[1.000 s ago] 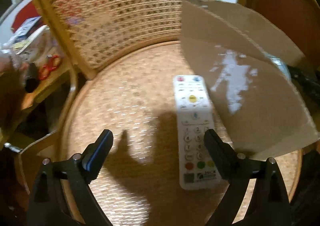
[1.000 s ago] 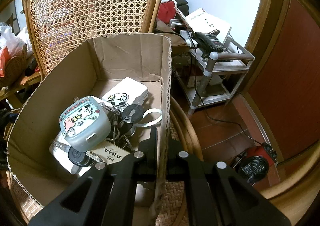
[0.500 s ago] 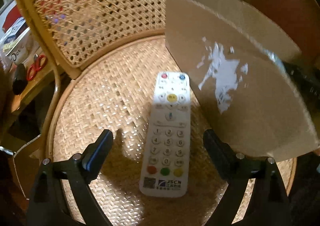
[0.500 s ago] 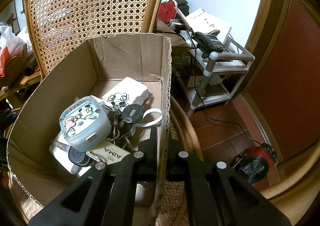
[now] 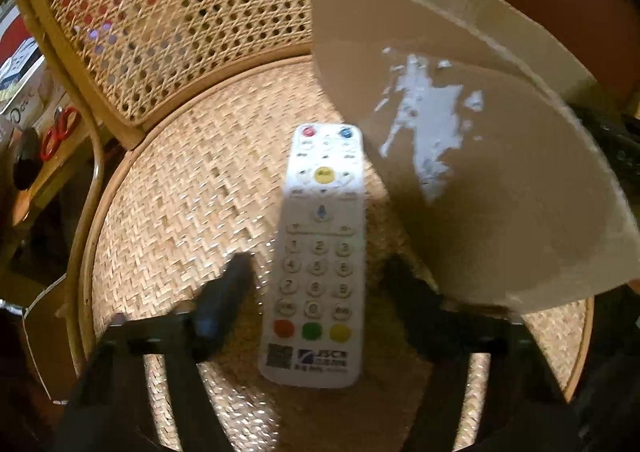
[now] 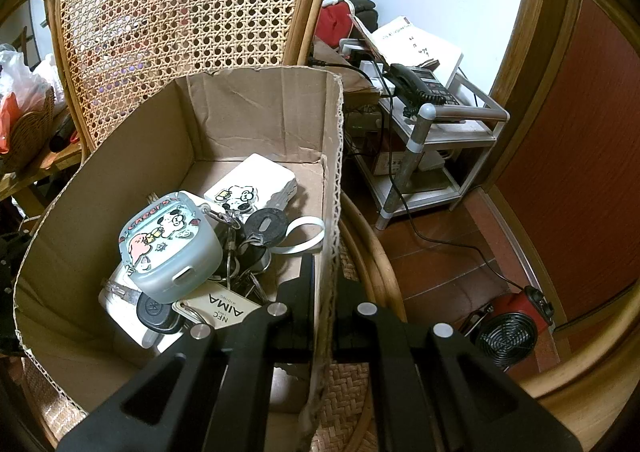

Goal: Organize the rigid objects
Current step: 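Move the left gripper over the white TV remote and grasp it, then carry the white remote into the box and open the left gripper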

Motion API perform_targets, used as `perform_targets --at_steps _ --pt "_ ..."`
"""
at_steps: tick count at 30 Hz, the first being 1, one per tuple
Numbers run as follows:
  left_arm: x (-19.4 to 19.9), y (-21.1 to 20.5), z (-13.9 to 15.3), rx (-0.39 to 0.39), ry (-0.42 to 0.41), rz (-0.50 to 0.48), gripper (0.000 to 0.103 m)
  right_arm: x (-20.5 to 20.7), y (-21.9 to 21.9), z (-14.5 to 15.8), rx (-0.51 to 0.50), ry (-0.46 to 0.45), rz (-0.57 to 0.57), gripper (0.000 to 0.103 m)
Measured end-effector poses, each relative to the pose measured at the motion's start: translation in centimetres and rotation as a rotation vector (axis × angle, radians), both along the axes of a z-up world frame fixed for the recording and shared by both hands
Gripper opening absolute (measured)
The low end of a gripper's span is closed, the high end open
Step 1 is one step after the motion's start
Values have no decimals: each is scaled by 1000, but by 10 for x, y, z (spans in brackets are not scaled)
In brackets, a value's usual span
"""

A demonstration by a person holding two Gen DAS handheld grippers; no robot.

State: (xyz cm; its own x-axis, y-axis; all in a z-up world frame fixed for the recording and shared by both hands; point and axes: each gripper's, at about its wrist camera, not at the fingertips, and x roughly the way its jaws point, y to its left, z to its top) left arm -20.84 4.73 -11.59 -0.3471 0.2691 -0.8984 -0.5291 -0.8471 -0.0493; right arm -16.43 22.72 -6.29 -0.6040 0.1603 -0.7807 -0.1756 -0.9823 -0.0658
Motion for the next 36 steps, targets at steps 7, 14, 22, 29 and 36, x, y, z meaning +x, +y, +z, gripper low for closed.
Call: perform_targets --at_steps 7,14,22,29,36 --pt "-1 -9 10 25 -4 37 39 0 1 0 0 0 0 7" --pt "-2 -18 37 78 42 72 39 0 1 0 0 0 1 7" --pt "2 -13 90 193 173 116 39 0 0 0 0 0 0 7" --pt "-1 4 112 308 209 78 39 0 0 -1 2 0 1 7" --pt "13 38 116 280 227 -9 39 0 0 0 3 0 1 7"
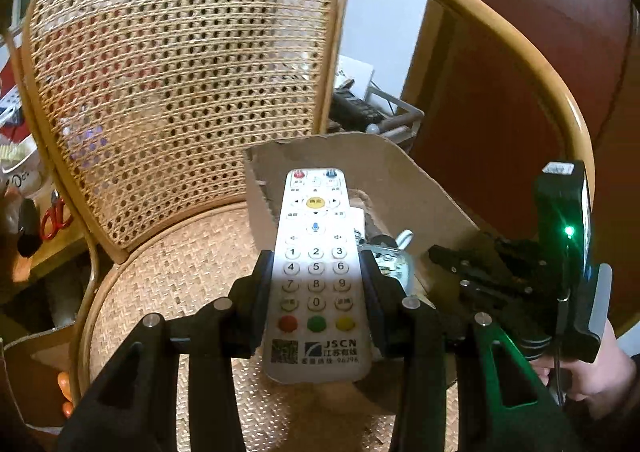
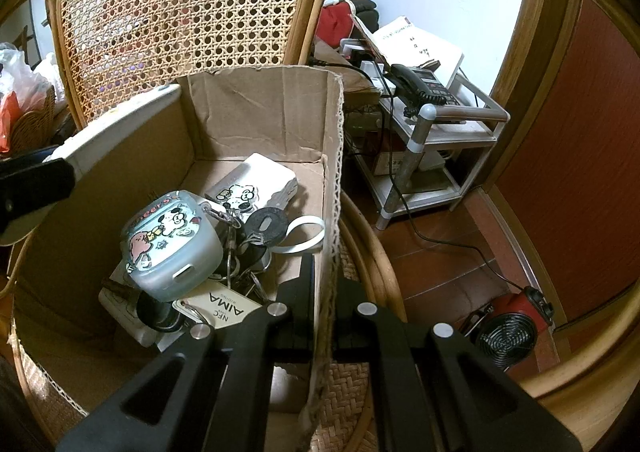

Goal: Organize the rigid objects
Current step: 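Carry the white remote into the box and open the left gripper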

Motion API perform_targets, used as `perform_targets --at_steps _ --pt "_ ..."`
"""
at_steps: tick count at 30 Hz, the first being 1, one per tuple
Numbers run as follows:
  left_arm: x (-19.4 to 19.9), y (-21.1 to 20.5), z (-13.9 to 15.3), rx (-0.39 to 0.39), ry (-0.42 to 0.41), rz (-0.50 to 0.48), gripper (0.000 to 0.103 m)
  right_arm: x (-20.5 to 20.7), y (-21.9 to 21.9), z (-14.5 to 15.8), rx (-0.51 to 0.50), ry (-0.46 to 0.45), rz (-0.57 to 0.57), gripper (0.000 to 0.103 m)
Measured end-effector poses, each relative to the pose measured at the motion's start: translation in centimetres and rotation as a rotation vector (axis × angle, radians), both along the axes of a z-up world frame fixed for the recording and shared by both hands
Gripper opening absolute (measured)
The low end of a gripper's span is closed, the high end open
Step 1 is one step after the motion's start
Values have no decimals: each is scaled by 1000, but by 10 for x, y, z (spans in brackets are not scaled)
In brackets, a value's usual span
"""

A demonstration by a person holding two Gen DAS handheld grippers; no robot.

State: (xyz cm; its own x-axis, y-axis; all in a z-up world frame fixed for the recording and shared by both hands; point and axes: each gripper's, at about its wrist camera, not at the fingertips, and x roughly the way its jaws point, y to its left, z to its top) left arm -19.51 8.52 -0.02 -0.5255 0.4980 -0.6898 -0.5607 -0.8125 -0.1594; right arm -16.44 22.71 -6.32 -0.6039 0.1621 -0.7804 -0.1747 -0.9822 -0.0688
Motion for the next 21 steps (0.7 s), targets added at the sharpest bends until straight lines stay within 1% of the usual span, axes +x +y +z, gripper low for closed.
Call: perform_targets --at_steps 2,6,8,13,15,19,21 --pt "-2 3 -1 18 -25 -12 39 0 1 0 -1 0 -1 7" --pt "5 13 -1 -15 -2 -8 40 0 0 0 0 0 0 7" --pt "8 9 -2 -11 -2 -6 40 0 1 0 -1 0 -1 7" --pt "12 10 0 -29 13 -5 41 0 0 -1 2 0 0 7" --pt "12 12 -1 -31 15 -9 44 0 1 0 2 -1 -1 8" --pt "6 13 -6 -36 16 -15 47 0 0 -1 1 -1 0 8" --pt "6 13 -6 -34 15 -17 51 0 -1 -1 1 -1 0 8"
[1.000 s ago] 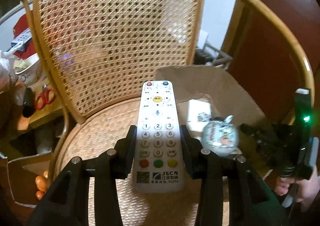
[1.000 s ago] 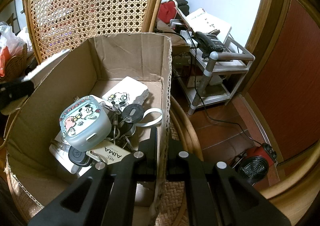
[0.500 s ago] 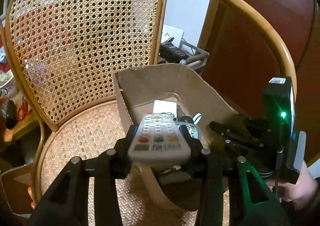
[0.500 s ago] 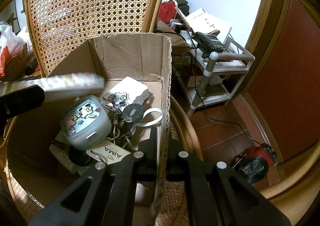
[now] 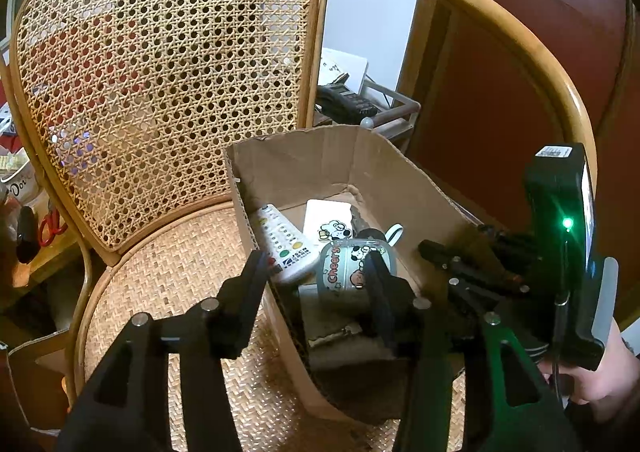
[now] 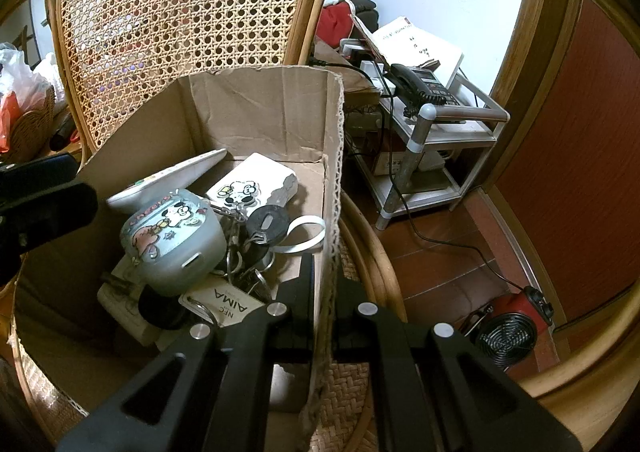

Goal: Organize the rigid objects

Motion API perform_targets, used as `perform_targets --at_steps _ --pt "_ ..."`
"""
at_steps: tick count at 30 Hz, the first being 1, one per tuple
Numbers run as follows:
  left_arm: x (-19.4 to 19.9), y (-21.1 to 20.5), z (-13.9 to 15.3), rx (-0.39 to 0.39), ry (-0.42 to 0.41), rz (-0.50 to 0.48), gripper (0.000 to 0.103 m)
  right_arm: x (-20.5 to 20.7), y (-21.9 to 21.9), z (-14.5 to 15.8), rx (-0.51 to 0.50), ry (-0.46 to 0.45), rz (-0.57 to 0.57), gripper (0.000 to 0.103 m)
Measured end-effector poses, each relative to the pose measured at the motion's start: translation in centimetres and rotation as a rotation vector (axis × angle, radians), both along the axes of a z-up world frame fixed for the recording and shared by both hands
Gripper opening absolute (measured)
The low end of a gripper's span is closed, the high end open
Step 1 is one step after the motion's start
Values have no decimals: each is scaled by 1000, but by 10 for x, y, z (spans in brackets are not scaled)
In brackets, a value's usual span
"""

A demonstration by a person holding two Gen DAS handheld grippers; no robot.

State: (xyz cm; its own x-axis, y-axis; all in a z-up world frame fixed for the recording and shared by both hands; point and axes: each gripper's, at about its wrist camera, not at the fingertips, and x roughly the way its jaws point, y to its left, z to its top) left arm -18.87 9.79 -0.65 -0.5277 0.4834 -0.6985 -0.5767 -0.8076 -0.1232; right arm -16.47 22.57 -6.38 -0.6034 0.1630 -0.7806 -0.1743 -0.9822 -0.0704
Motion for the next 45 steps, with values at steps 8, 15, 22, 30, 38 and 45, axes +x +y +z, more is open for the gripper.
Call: perform_targets --at_steps 8,15,22,30,38,45 --pt "3 4 -2 -12 9 -13 64 0 1 0 0 0 0 8" --pt "1 5 -9 -36 -15 -13 73 1 1 0 -1 -2 -7 8" --pt "2 0 -13 -62 2 12 75 4 3 1 -1 18 -15 8" --pt "-5 -11 -19 -73 -19 86 77 6 5 2 -6 51 -32 11" --pt "-10 -15 -24 -88 -25 121 78 8 7 3 -13 85 -41 64" --pt "-9 -27 -20 -90 -1 156 83 12 4 7 -55 144 -35 71"
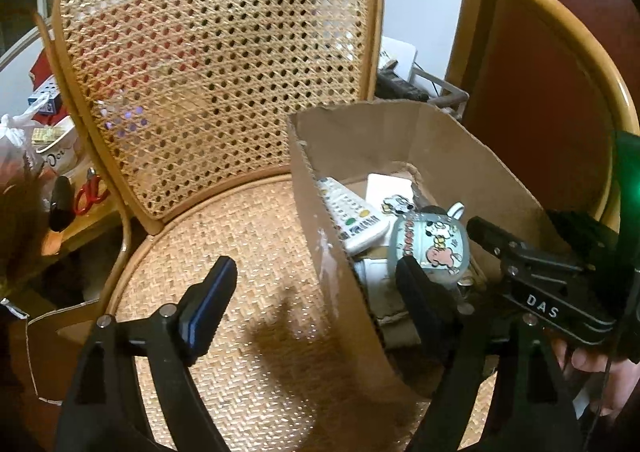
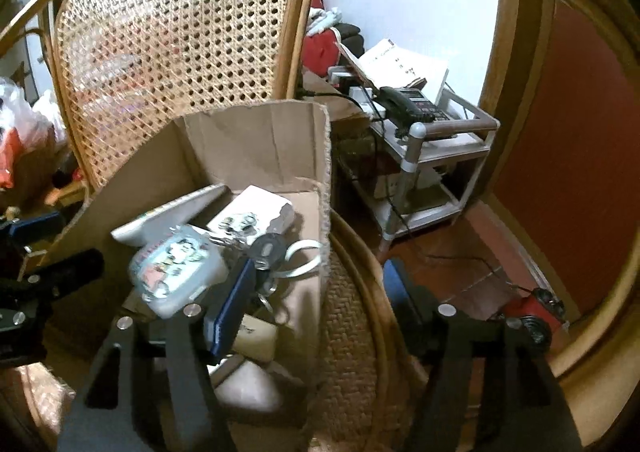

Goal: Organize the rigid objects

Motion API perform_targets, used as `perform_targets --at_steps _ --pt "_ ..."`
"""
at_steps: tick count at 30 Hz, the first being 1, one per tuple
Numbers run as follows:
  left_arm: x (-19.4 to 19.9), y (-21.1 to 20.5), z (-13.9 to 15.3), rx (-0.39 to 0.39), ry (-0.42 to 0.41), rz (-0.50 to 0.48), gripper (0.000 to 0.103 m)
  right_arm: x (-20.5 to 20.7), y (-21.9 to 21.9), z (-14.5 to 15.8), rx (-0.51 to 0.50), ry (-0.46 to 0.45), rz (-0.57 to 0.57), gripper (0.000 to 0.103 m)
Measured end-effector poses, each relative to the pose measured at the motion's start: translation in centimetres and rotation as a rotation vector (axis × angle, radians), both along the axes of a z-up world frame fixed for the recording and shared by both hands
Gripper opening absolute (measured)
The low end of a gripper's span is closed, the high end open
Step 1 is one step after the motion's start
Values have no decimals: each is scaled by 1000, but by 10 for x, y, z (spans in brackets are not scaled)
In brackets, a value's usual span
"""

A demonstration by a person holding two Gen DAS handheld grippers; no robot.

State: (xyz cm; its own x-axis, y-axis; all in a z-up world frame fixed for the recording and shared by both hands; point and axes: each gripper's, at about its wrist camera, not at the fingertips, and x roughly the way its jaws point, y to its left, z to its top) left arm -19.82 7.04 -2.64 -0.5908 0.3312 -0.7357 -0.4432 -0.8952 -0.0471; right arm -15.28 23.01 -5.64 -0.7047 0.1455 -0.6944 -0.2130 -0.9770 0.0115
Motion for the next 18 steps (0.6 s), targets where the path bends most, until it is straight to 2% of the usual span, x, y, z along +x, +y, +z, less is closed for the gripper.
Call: perform_targets --at_steps 2,10,14,16,18 --pt "3 -7 4 12 11 18 87 3 -2 1 13 19 1 71" --pt "24 -38 20 52 61 87 90 15 -11 13 -7 92 32 71" --pt "37 -56 25 63 72 133 96 25 -13 25 -7 147 37 75" --pt "43 -64 27 60 80 166 97 31 -15 30 -21 173 49 93" --pt "51 -73 29 56 105 197 98 36 -19 35 -22 198 61 102"
